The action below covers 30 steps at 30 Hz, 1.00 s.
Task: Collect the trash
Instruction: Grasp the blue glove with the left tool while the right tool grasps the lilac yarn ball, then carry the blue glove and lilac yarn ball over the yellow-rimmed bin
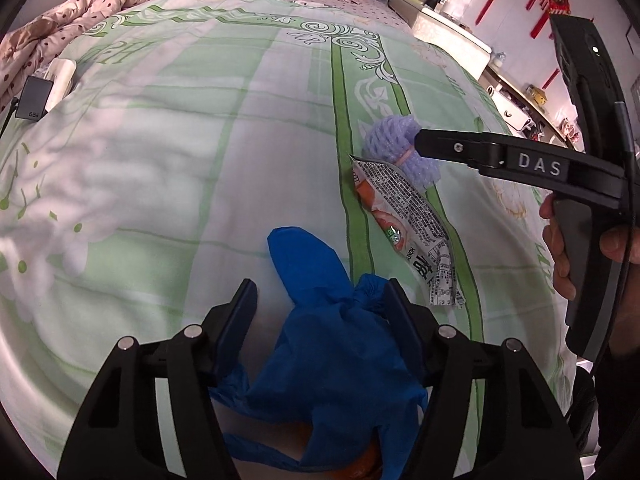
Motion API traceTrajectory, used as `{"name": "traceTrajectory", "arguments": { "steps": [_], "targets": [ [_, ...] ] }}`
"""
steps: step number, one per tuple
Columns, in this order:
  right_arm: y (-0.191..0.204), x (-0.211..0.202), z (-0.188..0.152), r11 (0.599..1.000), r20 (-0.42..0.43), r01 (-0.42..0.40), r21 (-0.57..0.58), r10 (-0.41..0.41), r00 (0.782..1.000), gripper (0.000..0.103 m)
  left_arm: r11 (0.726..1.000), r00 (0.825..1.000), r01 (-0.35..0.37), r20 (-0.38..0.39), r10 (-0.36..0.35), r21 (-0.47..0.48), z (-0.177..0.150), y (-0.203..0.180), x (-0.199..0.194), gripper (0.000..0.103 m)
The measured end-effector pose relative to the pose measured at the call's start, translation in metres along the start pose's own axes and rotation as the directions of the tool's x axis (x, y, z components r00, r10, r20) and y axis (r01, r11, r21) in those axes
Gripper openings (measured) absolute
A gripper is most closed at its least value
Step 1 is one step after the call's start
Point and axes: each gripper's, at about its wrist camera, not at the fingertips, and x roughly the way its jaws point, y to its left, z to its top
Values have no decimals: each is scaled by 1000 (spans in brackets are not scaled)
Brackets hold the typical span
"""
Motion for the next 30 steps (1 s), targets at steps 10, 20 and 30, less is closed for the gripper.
{"name": "traceTrajectory", "arguments": {
  "steps": [10,20,30],
  "targets": [
    [3,31,2,1000,-30,-13,7,13,999,45,999,999,50,0,-50,-2,1,3,0,16],
    [4,-4,5,997,34,-69,31,68,997,40,997,997,69,26,-68,-38,6,10,-19,11],
    [-11,-62,-9,988,82,-117,106,108,991,40,997,993,61,106,-56,-42,9,5,-66,11]
  ]
}}
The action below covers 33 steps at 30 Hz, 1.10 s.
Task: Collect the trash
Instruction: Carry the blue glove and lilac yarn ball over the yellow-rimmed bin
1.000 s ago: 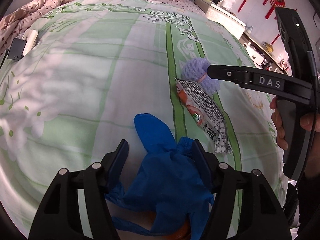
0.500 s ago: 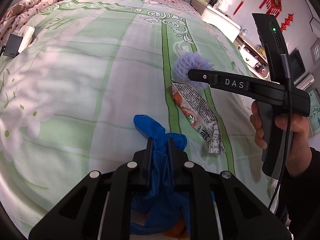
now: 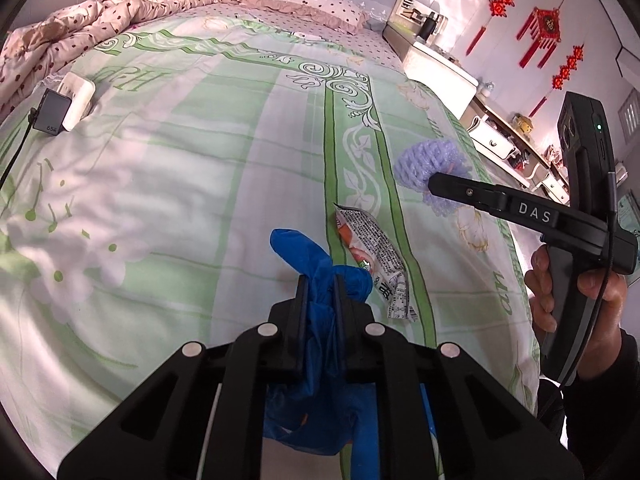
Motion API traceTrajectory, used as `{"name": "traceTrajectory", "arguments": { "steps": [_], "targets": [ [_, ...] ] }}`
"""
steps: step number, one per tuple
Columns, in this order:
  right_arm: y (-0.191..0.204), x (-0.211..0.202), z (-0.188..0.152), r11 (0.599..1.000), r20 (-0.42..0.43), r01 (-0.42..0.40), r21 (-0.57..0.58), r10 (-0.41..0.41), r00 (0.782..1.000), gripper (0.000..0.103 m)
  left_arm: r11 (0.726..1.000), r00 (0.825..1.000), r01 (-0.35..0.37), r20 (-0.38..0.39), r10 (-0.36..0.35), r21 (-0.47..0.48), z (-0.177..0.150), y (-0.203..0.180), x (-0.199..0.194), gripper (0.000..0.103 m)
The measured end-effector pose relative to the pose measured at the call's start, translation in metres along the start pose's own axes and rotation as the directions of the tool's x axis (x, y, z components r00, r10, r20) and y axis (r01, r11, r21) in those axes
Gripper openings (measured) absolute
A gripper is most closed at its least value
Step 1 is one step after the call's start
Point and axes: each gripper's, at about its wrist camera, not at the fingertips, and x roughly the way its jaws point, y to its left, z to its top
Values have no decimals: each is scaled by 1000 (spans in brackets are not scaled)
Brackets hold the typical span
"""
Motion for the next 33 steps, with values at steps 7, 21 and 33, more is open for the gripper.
{"name": "traceTrajectory", "arguments": {
  "steps": [7,21,33],
  "targets": [
    [-10,-57,-12,999,49,-8,31,7,999,40,1000,998,-1,56,0,31,5,-23,-36,11],
    [-49,-162,-39,993,164,11,117,-30,986,40,994,993,10,114,-23,107,7,-102,-77,11],
    [-95,-237,-67,979,240,63,196,-110,964,40,975,989,67,114,-93,210,11,-188,-85,11]
  ]
}}
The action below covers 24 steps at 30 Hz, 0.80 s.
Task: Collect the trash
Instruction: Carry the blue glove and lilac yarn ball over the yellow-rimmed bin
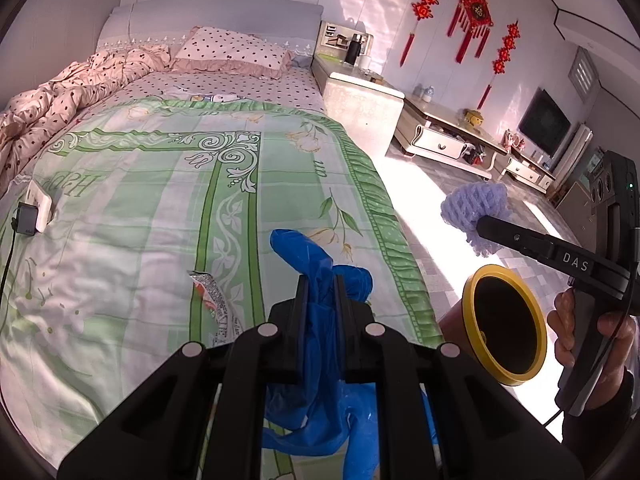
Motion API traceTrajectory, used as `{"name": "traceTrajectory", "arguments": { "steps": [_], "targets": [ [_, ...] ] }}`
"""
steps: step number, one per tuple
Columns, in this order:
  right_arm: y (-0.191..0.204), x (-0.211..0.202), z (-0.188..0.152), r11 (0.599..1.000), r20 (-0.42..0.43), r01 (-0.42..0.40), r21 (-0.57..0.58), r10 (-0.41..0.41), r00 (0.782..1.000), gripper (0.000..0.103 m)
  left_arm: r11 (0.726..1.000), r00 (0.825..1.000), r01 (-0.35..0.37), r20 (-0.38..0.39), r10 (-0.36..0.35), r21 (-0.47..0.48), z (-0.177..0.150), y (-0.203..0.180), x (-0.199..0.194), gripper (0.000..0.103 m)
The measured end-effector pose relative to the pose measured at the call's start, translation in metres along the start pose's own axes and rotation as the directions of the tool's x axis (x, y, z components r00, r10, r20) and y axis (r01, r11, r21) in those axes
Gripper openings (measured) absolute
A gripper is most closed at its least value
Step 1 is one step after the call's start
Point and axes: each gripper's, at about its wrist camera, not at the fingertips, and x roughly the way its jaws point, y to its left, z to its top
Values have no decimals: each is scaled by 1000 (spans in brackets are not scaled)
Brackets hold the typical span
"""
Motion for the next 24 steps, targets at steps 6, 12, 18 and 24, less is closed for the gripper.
{"name": "traceTrajectory", "arguments": {
  "steps": [6,12,18,24],
  "targets": [
    [-34,-37,1,998,42,47,35,-49,998,40,997,999,41,8,-42,59,13,-51,3,11],
    [-78,-76,-1,989,82,110,97,-118,990,40,987,994,105,-7,-105,119,23,-111,19,11],
    [-128,-107,-9,970,96,177,167,-194,976,40,970,983,182,-61,-175,163,21,-174,54,11],
    [-174,-126,-23,947,89,226,228,-252,964,40,949,966,248,-128,-226,195,8,-235,96,11]
  ]
}}
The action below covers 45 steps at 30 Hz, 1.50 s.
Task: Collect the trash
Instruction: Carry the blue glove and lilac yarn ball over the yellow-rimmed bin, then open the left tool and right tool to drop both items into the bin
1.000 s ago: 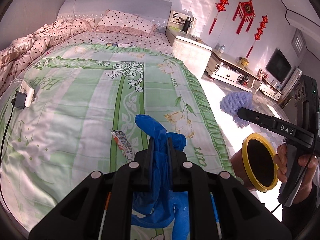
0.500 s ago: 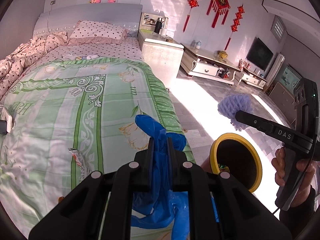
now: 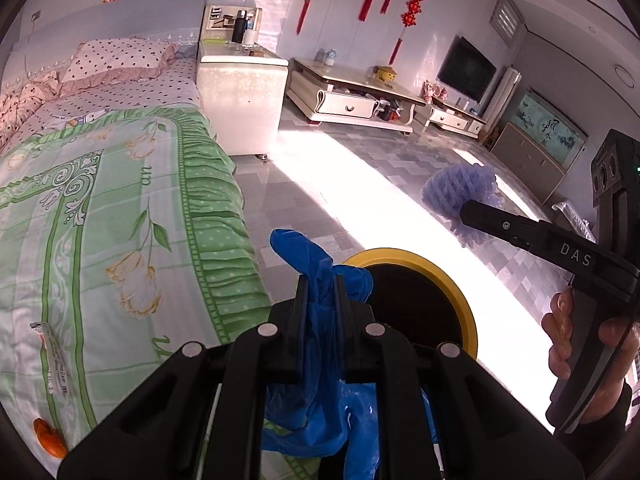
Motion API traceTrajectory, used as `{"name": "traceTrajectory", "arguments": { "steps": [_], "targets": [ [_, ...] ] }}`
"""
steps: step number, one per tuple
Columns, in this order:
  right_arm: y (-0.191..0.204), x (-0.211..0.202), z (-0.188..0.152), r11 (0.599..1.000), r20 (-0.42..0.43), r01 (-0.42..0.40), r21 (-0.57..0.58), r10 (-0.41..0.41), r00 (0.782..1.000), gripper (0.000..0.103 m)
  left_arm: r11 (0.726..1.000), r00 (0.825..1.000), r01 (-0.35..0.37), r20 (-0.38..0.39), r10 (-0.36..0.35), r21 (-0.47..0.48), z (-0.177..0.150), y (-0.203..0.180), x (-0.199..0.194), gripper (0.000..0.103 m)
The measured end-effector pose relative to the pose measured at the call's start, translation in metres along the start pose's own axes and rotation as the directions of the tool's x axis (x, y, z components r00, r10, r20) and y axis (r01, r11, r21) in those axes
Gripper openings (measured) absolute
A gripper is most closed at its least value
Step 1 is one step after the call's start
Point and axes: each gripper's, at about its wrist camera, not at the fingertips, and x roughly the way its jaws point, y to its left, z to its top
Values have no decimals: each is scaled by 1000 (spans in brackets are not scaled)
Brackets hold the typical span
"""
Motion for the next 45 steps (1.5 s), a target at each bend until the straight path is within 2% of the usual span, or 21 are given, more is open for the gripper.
{"name": "traceTrajectory", "arguments": {
  "steps": [6,13,18,24,25,26,27,29,32,39,45],
  "targets": [
    [-39,10,-10,998,-31,39,43,-38,999,40,999,997,46,-58,-45,14,-4,-33,51,11],
    [-71,34,-21,993,-78,74,96,-66,995,41,998,991,63,-117,-62,12,-15,-47,95,11],
    [-85,46,-24,989,-92,89,121,-78,993,41,998,989,56,-139,-52,23,-22,-53,108,12],
    [-86,47,-25,986,-84,106,131,-96,992,43,996,987,81,-139,-76,28,-23,-57,110,13],
    [-88,45,-25,985,-82,110,134,-99,992,45,996,987,86,-139,-81,28,-24,-58,108,14],
    [-90,45,-25,984,-80,115,136,-105,991,46,996,987,88,-137,-83,27,-25,-58,107,21],
    [-91,44,-25,983,-79,121,139,-111,991,46,996,988,88,-132,-83,26,-25,-57,105,33],
    [-93,43,-26,980,-78,130,149,-119,990,52,996,991,82,-112,-78,26,-26,-54,100,43],
    [-95,40,-27,976,-76,151,157,-141,987,59,997,992,75,-104,-72,22,-25,-47,94,44],
    [-88,36,-29,972,-75,171,161,-161,984,63,999,996,45,-78,-44,11,-26,-23,71,53],
    [-62,40,-29,981,-81,139,133,-129,988,68,1000,999,-1,-43,1,-5,-32,7,39,63]
  ]
}}
